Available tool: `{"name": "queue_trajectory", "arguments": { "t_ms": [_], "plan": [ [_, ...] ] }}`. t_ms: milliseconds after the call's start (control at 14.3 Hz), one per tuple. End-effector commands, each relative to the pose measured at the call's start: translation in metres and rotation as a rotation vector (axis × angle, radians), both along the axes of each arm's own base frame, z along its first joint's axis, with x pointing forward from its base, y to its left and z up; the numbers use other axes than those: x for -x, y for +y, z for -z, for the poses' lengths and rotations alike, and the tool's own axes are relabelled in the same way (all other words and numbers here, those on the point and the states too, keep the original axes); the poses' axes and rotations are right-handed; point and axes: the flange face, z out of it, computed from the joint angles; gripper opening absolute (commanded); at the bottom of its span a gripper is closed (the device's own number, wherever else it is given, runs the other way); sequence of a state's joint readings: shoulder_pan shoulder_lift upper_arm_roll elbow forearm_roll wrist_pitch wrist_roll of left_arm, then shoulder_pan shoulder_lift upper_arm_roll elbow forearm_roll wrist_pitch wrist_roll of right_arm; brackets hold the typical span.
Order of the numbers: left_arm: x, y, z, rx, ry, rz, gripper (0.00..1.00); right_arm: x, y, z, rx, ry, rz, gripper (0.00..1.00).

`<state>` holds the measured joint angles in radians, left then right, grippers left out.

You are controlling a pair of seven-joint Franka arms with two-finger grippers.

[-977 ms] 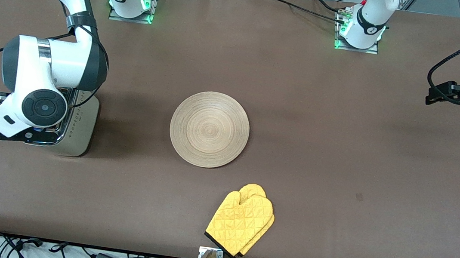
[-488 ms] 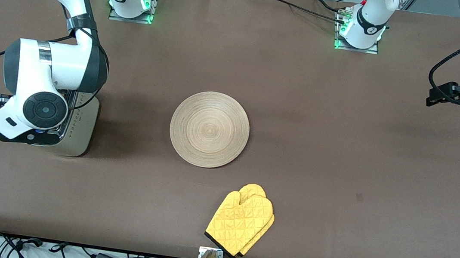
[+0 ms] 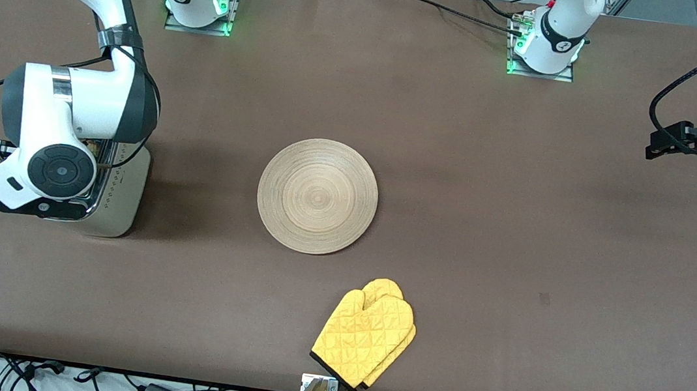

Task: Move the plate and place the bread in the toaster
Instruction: 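Lower the bread with the right gripper into the toaster slot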

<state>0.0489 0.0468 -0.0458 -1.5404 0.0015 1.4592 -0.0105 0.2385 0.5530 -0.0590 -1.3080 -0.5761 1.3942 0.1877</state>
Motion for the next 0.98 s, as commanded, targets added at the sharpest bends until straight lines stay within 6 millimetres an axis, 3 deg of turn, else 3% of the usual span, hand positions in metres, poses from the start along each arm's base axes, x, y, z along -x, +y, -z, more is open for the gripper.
{"name": "queue_trajectory", "arguments": {
  "t_ms": [0, 140, 419, 698, 907],
  "plan": [
    [0.006, 0.001, -0.002, 0.000, -0.014, 0.021, 1.00, 0.009, 0.008, -0.037, -0.068, -0.052, 0.022, 1.00],
    [0.007, 0.003, -0.002, 0.006, -0.013, 0.016, 1.00, 0.012, 0.014, -0.059, -0.125, -0.087, 0.028, 1.00],
    [0.007, 0.009, -0.001, 0.009, -0.009, 0.006, 1.00, 0.011, 0.021, -0.069, -0.228, -0.105, 0.042, 1.00],
    [0.007, 0.009, 0.000, 0.010, -0.005, 0.007, 1.00, 0.004, 0.035, -0.109, -0.382, -0.189, 0.054, 1.00],
    [0.007, 0.010, 0.000, 0.011, -0.002, 0.004, 1.00, 0.004, 0.041, -0.111, -0.396, -0.200, 0.040, 1.00]
  ]
}}
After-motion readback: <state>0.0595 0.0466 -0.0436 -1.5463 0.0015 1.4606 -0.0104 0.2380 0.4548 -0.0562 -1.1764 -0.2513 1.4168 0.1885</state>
